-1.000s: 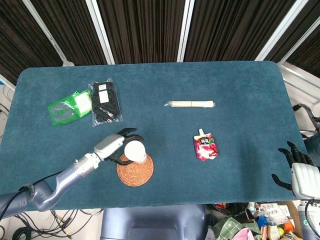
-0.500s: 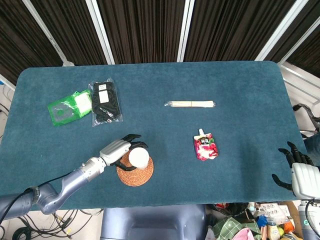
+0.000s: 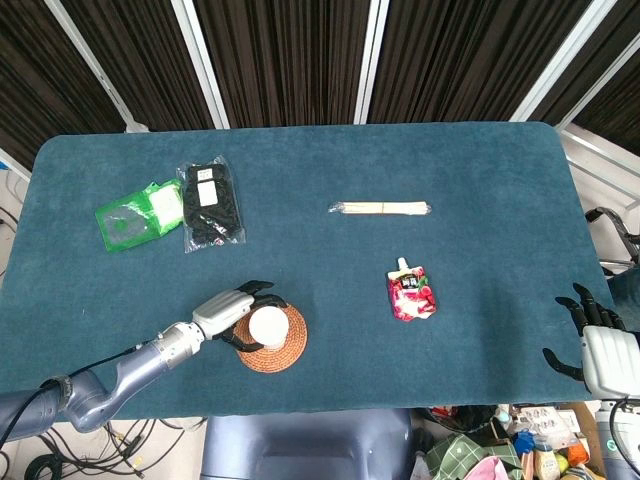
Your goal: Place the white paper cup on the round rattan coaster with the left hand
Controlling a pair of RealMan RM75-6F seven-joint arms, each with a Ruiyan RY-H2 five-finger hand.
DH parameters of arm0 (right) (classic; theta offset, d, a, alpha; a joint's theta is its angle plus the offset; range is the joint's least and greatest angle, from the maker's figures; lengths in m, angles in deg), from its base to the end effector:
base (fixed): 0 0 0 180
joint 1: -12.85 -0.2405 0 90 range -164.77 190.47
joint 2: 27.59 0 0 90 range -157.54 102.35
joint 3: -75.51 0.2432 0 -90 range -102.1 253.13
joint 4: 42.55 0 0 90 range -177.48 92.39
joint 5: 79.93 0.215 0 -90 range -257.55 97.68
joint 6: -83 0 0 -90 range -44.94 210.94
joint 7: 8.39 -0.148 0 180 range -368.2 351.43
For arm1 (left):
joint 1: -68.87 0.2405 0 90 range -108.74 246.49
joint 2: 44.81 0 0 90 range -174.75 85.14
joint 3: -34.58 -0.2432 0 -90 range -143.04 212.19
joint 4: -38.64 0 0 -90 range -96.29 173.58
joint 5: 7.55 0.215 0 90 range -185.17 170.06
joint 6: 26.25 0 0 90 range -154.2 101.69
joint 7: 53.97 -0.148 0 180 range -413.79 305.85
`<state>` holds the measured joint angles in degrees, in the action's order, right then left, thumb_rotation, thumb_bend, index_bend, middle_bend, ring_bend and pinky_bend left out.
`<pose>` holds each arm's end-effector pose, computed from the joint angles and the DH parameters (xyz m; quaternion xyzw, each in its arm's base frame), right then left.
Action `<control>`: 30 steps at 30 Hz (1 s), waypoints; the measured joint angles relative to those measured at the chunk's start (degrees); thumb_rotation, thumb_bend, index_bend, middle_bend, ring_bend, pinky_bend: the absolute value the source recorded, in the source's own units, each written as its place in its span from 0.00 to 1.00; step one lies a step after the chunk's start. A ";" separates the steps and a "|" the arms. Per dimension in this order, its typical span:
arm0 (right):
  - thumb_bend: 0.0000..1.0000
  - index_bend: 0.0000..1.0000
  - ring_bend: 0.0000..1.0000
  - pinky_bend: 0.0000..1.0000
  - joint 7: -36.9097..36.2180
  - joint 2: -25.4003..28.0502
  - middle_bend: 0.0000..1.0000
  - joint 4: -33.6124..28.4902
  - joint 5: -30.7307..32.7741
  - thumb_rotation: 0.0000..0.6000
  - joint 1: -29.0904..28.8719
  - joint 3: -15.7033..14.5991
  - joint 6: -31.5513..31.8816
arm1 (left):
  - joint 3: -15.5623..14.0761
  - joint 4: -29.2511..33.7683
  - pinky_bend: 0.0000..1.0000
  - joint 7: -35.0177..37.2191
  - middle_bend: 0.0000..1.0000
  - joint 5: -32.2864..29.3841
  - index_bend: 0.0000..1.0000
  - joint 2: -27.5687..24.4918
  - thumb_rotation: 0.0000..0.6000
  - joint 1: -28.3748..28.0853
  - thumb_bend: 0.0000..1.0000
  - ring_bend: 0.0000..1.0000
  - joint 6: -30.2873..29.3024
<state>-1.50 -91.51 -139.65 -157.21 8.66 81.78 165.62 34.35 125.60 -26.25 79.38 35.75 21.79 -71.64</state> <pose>-0.3045 -0.1909 0.1520 0.5543 -0.4124 0.3528 0.6310 -0.1380 0.3010 -0.0302 -0.7577 -0.5157 -0.3662 0.1605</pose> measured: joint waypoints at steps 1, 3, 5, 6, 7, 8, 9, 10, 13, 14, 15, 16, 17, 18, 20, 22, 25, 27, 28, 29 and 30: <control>0.13 0.22 0.19 0.19 -0.02 0.02 0.05 0.00 0.02 1.00 -0.01 -0.02 -0.08 | -0.08 -0.13 0.00 -0.32 0.22 0.14 0.15 0.02 1.00 0.03 0.16 0.00 -0.11; 0.13 0.22 0.19 0.19 -0.08 0.06 0.05 -0.02 0.00 1.00 -0.05 -0.06 -0.19 | -0.26 -0.29 0.00 -0.81 0.16 0.48 0.08 -0.07 1.00 0.08 0.08 0.00 -0.35; 0.13 0.22 0.19 0.19 -0.13 0.08 0.05 -0.02 -0.10 1.00 -0.07 -0.09 -0.21 | -0.42 -0.28 0.00 -1.38 0.11 0.80 0.03 -0.39 1.00 0.04 0.05 0.00 -0.37; 0.13 0.22 0.19 0.19 -0.12 0.07 0.05 -0.02 -0.15 1.00 -0.08 -0.13 -0.23 | -0.50 -0.28 0.00 -1.76 0.09 0.97 0.01 -0.55 1.00 0.00 0.04 0.00 -0.38; 0.13 0.22 0.19 0.19 -0.12 0.07 0.05 -0.03 -0.16 1.00 -0.08 -0.16 -0.27 | -0.61 -0.26 0.00 -2.24 0.08 1.16 0.00 -0.73 1.00 -0.04 0.04 0.00 -0.36; 0.13 0.22 0.19 0.19 -0.13 0.07 0.05 -0.05 -0.18 1.00 -0.09 -0.19 -0.29 | -0.76 -0.15 0.00 -2.97 0.07 1.38 0.00 -1.04 1.00 -0.12 0.04 0.00 -0.29; 0.13 0.22 0.19 0.19 -0.11 0.07 0.05 -0.05 -0.19 1.00 -0.09 -0.19 -0.30 | -0.87 0.04 0.00 -3.54 0.07 1.52 0.00 -1.34 1.00 -0.18 0.04 0.00 -0.23; 0.13 0.22 0.19 0.19 -0.07 0.07 0.05 -0.05 -0.20 1.00 -0.10 -0.20 -0.30 | -0.95 0.33 0.00 -4.07 0.07 1.64 0.00 -1.63 1.00 -0.22 0.04 0.00 -0.21; 0.13 0.22 0.19 0.19 -0.03 0.05 0.05 -0.08 -0.20 1.00 -0.10 -0.19 -0.26 | -0.92 1.49 0.00 -5.04 0.07 1.79 0.00 -2.53 1.00 -0.09 0.04 0.00 -0.88; 0.13 0.22 0.19 0.19 -0.03 0.04 0.05 -0.07 -0.21 1.00 -0.10 -0.19 -0.24 | -0.77 1.93 0.00 -5.20 0.07 1.76 0.00 -2.94 1.00 0.11 0.04 0.00 -1.54; 0.13 0.22 0.19 0.19 -0.04 0.05 0.05 -0.06 -0.20 1.00 -0.10 -0.19 -0.26 | -0.62 2.33 0.00 -5.37 0.07 1.69 0.00 -3.36 1.00 0.30 0.04 0.00 -2.14; 0.13 0.22 0.19 0.19 -0.06 0.05 0.05 -0.04 -0.19 1.00 -0.10 -0.20 -0.29 | -0.45 2.71 0.00 -5.61 0.07 1.57 0.00 -3.88 1.00 0.54 0.04 0.00 -2.79; 0.13 0.22 0.19 0.19 -0.07 0.06 0.05 -0.02 -0.17 1.00 -0.11 -0.21 -0.33 | -0.24 3.30 0.00 -6.09 0.07 1.33 0.00 -4.73 1.00 0.94 0.04 0.00 -3.71; 0.13 0.22 0.19 0.19 -0.08 0.06 0.05 -0.01 -0.15 1.00 -0.12 -0.21 -0.35 | -0.11 3.86 0.00 -6.63 0.07 1.10 0.00 -5.48 1.00 1.27 0.04 0.00 -4.39; 0.13 0.22 0.19 0.19 -0.09 0.04 0.05 -0.05 -0.10 1.00 -0.13 -0.20 -0.39 | 0.12 5.15 0.00 -8.67 0.07 0.55 0.00 -7.18 1.00 2.20 0.04 0.00 -5.72; 0.13 0.22 0.19 0.19 -0.05 0.00 0.05 -0.13 -0.14 1.00 -0.14 -0.22 -0.38 | 0.17 6.27 0.00 -11.42 0.07 0.21 0.00 -8.60 1.00 3.24 0.04 0.00 -7.41; 0.13 0.22 0.19 0.19 0.22 -0.09 0.05 -0.07 -0.34 1.00 -0.16 -0.28 -0.31 | 0.03 8.82 0.00 -18.03 0.07 -0.59 0.00 -11.56 1.00 5.64 0.04 0.00 -11.19; 0.13 0.22 0.19 0.19 0.24 -0.14 0.05 -0.14 -0.26 1.00 -0.16 -0.27 -0.30 | -0.21 11.68 0.00 -23.48 0.07 -1.57 0.00 -14.45 1.00 8.06 0.04 0.00 -14.71; 0.13 0.22 0.19 0.19 0.29 -0.15 0.05 -0.14 -0.27 1.00 -0.15 -0.28 -0.28 | -0.36 13.28 0.00 -25.74 0.07 -2.05 0.00 -15.99 1.00 9.28 0.04 0.00 -16.40; 0.13 0.22 0.19 0.19 0.30 -0.16 0.05 -0.16 -0.31 1.00 -0.14 -0.29 -0.24 | -0.60 15.59 0.00 -28.33 0.07 -2.66 0.00 -18.18 1.00 11.03 0.04 0.00 -18.83; 0.13 0.22 0.19 0.19 0.31 -0.16 0.05 -0.17 -0.35 1.00 -0.14 -0.29 -0.20 | -0.80 17.28 0.00 -29.79 0.07 -3.05 0.00 -19.81 1.00 12.42 0.04 0.00 -20.78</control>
<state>-1.18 -91.68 -139.82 -157.56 8.51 81.49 165.42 33.55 142.88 -56.04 76.33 15.94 34.21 -92.42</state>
